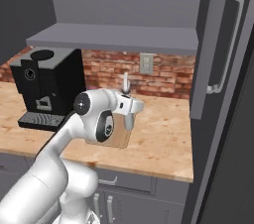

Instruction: Grab the spray bottle from the cabinet, then place it next to the cutting board for sanitizing. Then grab the dish brush from the countertop next to the sink and place it next to the cutting board.

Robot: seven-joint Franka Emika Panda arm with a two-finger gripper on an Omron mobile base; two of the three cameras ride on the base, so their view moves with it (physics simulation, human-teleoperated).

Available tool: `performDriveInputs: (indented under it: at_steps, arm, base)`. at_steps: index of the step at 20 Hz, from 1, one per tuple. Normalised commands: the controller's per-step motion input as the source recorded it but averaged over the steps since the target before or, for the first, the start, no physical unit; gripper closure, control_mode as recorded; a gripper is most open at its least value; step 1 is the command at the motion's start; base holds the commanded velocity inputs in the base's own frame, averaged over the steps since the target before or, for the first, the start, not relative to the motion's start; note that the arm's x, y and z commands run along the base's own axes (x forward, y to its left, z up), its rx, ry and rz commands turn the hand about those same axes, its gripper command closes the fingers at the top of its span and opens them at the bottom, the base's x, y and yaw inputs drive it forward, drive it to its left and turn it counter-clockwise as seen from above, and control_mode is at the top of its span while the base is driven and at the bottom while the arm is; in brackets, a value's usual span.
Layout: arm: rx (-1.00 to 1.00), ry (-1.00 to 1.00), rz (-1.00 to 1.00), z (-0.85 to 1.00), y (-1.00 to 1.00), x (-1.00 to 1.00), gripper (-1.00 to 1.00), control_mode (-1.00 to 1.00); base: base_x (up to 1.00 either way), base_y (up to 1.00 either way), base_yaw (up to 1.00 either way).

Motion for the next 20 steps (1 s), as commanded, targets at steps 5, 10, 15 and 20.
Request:
performDriveInputs:
  at_steps: [5, 10, 15, 20]
  arm:
    - [0.0, 0.01, 0.02, -0.25, -0.05, 0.54, 1.0, -1.0]
    - [0.0, 0.0, 0.01, -0.24, -0.11, 0.44, 1.0, -1.0]
    - [0.0, 0.0, 0.02, -0.15, -0.18, 0.36, 1.0, -1.0]
    - [0.0, -0.01, 0.02, -0.11, -0.17, 0.3, 1.0, -1.0]
  base:
    - [0.0, 0.0, 0.0]
    - [0.0, 0.0, 0.0]
    - [0.0, 0.0, 0.0]
    - [0.0, 0.0, 0.0]
